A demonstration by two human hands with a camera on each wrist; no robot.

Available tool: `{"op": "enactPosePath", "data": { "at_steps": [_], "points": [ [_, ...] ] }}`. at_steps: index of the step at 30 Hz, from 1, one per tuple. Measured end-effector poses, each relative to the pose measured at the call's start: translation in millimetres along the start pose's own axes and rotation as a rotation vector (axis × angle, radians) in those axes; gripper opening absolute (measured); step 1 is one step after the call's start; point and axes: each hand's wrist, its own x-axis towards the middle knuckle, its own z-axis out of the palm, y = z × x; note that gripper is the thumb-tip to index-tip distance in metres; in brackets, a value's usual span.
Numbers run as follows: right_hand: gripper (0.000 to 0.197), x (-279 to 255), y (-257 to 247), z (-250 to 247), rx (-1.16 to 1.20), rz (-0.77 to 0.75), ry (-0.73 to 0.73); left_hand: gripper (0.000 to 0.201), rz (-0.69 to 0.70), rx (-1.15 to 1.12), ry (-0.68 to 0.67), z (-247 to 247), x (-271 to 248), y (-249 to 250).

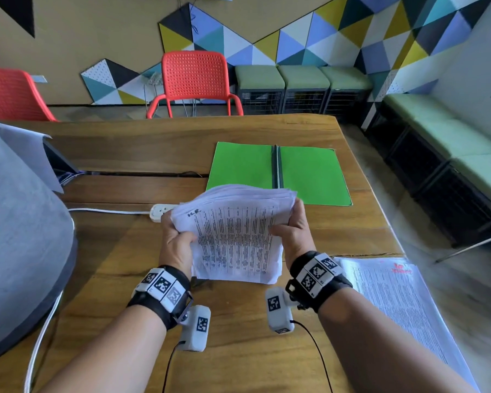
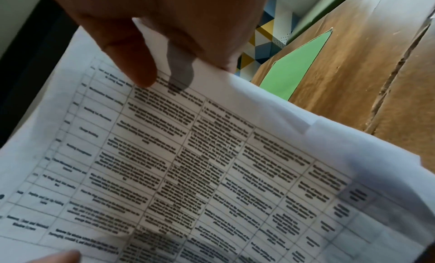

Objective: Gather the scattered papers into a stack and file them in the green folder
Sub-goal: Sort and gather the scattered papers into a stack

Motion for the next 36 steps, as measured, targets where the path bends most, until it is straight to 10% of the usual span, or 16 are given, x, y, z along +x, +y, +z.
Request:
{"op": "enactPosePath", "data": {
  "at_steps": [4, 8, 15, 22, 29, 36],
  "points": [
    [0.06, -1, -2, -2, -0.031, -0.067, 0.058, 0.05, 0.068, -0.025, -0.016, 5, -2, 5],
    [0.095, 3, -4, -9, -0.28, -0.328, -0.029, 0.04, 0.11, -0.006, -0.079, 2, -5, 4],
    [0.042, 8, -8, -6, -0.613, -0.612, 0.074, 0.027, 0.161, 0.001, -0.082, 6, -5, 7],
    [0.049, -2, -16, 13, -0.717, -0.813, 0.115, 0.019, 0.284, 0.064, -0.003, 16, -10, 19],
    [0.083, -15, 24, 5, -0.56, -0.397, 0.064, 0.018, 0.142, 0.204, -0.02, 1, -12, -19],
    [0.031, -2, 83, -15, -0.898, 0.036, 0.096, 0.009, -0.013, 0.45, -0.131, -1, -10, -47]
  ]
}}
